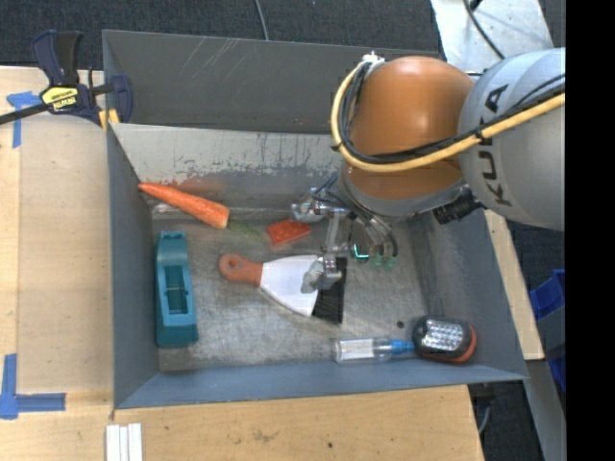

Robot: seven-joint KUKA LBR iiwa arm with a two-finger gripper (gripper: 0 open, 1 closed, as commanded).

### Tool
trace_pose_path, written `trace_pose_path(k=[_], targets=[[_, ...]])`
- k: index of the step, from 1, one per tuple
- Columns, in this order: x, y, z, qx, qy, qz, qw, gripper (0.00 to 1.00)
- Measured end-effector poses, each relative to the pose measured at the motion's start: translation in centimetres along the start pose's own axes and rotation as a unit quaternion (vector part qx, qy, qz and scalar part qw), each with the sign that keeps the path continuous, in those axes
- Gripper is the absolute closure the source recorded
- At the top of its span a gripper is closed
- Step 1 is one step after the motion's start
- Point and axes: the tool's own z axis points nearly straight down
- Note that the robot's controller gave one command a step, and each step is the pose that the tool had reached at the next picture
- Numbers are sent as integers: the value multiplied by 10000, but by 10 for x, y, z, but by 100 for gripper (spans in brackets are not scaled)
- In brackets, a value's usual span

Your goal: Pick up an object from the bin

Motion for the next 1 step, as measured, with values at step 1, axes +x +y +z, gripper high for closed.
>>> trace_pose_path(k=[1], targets=[[-2,0,-4,-7,-41,10,10000,0]])
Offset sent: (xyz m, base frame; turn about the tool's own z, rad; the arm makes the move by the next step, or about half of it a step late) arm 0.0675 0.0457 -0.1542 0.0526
